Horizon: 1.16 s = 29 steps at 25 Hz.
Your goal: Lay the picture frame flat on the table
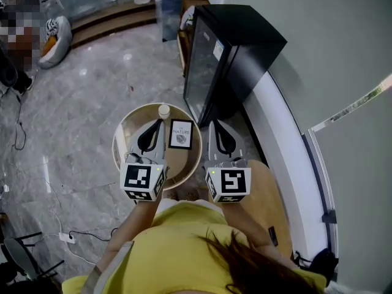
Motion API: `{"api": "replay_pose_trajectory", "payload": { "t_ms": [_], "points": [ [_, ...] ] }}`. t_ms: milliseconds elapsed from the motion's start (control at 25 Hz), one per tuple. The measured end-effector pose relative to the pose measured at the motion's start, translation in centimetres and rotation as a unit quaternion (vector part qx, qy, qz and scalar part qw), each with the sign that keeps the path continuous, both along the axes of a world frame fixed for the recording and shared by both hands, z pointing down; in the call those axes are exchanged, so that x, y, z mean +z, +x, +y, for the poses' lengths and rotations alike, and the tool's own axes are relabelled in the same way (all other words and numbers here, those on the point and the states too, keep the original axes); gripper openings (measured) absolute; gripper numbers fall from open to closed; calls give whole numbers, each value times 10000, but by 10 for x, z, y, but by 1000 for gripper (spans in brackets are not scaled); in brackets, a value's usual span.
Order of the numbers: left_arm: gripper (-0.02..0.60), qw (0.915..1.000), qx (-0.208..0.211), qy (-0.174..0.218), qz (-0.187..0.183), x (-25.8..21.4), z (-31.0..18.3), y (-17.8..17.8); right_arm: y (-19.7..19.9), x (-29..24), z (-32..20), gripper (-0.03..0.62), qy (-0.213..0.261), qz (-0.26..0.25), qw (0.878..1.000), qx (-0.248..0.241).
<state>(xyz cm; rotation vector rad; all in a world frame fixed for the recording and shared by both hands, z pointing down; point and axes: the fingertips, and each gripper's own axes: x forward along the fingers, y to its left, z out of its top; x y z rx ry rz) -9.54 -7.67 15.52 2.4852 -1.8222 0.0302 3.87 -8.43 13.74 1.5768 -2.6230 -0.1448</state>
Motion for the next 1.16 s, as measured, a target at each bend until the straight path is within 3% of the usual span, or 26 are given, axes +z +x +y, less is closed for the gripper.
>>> {"api": "replay_pose_trajectory", "payload": {
  "t_ms": [120,1160],
  "points": [
    [2,9998,-19,96,-145,-6,2,2,0,-4,5,0,136,66,9999,-8],
    [2,9999,-38,-5,-126,8,-16,28,23,17,-18,0,-94,-8,9998,-194]
  ]
}}
